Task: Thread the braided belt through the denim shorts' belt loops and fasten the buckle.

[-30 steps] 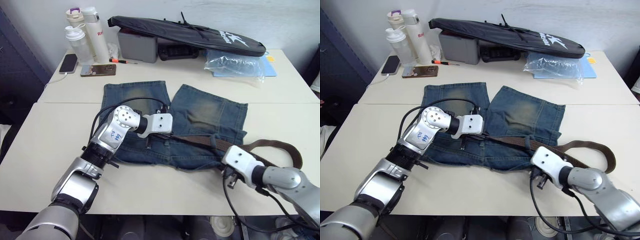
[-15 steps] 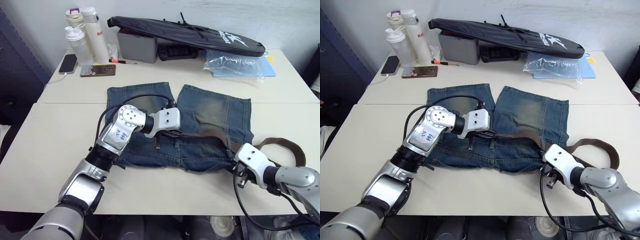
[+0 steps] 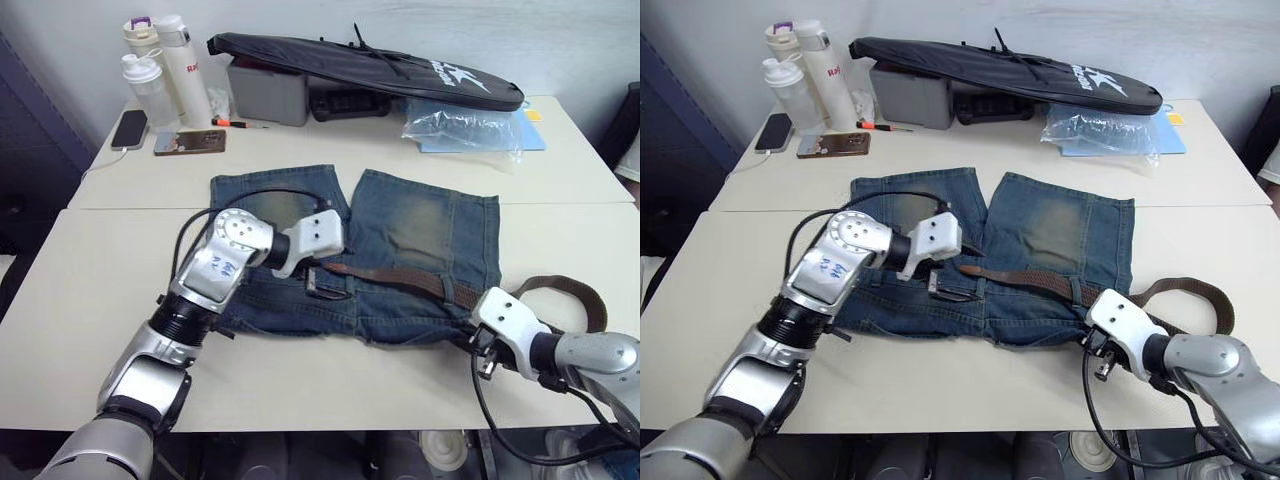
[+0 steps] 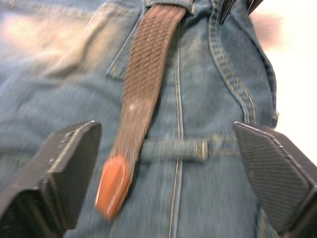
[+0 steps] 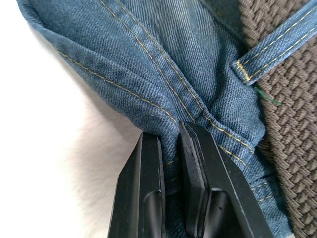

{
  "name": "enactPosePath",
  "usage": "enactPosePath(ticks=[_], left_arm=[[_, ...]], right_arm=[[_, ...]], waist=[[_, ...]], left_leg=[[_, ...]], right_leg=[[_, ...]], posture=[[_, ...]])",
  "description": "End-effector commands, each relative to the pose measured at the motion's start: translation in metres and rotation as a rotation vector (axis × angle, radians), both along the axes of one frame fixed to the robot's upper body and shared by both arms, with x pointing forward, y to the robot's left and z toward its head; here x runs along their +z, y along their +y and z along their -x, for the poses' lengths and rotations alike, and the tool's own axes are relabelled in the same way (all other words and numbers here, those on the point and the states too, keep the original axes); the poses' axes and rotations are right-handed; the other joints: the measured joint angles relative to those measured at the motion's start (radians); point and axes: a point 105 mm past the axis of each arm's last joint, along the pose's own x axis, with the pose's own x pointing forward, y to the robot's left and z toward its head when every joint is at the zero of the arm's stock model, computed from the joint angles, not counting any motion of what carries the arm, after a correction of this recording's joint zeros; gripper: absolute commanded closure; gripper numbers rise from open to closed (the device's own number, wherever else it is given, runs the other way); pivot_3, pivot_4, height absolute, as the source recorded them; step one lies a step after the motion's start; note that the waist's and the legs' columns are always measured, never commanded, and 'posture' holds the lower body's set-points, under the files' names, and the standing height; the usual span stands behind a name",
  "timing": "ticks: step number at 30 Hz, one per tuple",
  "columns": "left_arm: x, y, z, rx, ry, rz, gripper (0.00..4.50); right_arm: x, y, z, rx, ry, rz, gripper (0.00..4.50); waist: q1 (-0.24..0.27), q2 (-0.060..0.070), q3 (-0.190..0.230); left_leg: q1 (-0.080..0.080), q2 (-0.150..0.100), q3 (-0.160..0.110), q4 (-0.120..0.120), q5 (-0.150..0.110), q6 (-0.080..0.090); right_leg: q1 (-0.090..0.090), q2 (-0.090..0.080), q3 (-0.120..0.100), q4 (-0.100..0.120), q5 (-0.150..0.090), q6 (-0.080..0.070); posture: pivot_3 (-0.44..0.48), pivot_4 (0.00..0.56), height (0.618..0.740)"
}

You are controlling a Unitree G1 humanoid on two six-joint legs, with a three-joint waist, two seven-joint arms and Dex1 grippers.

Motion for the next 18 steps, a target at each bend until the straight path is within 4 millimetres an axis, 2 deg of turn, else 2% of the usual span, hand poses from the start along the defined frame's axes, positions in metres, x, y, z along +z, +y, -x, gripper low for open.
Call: enactPosePath(ticks=[1, 4, 7, 10, 15, 18], left_arm=[[0.02, 0.013, 0.007, -0.003, 0.017, 0.07, 0.0], [0.023, 0.019, 0.01, 0.011, 0.029, 0.09, 0.0], [0.023, 0.016, 0.013, 0.02, 0.043, 0.112, 0.0], [0.021, 0.012, 0.018, 0.016, 0.057, 0.121, 0.0], [0.015, 0.008, 0.026, 0.006, 0.081, 0.126, 0.0], [0.013, 0.005, 0.027, 0.008, 0.087, 0.131, 0.0]], right_arm=[[0.015, -0.011, -0.001, 0.024, -0.051, 0.065, 4.44], [0.012, -0.038, -0.007, -0.019, -0.056, 0.147, 4.44], [0.004, -0.057, -0.01, -0.038, -0.042, 0.171, 4.44], [-0.001, -0.071, -0.009, -0.03, -0.038, 0.196, 4.44], [0.006, -0.098, -0.01, -0.03, -0.077, 0.276, 4.44], [0.007, -0.101, -0.01, -0.017, -0.079, 0.269, 4.44]], waist=[[0.001, 0.0, 0.0], [0.003, 0.0, 0.0], [0.006, 0.0, 0.0], [0.003, 0.0, 0.0], [0.003, 0.0, 0.0], [0.005, 0.0, 0.0]], left_leg=[[0.0, 0.0, 0.0, 0.0, 0.0, 0.0], [-0.001, 0.0, 0.0, 0.0, 0.0, 0.0], [0.0, 0.0, 0.0, 0.001, 0.0, 0.0], [0.0, 0.0, 0.0, 0.001, 0.0, -0.001], [0.001, 0.0, 0.0, 0.001, 0.001, -0.001], [0.001, 0.0, 0.0, 0.001, 0.001, -0.002]], right_leg=[[0.0, 0.0, 0.0, 0.0, 0.0, 0.0], [0.0, 0.0, 0.0, 0.0, 0.0, 0.0], [0.001, 0.0, 0.0, -0.001, 0.0, 0.0], [0.002, 0.0, 0.0, -0.001, 0.0, 0.0], [0.002, 0.0, 0.0, 0.0, 0.001, 0.001], [0.003, 0.0, 0.0, -0.001, 0.001, 0.001]], posture=[[0.0, 0.15, 0.74], [0.0, 0.15, 0.74], [0.0, 0.15, 0.74], [0.0, 0.15, 0.74], [0.0, 0.15, 0.74], [0.0, 0.15, 0.74]])
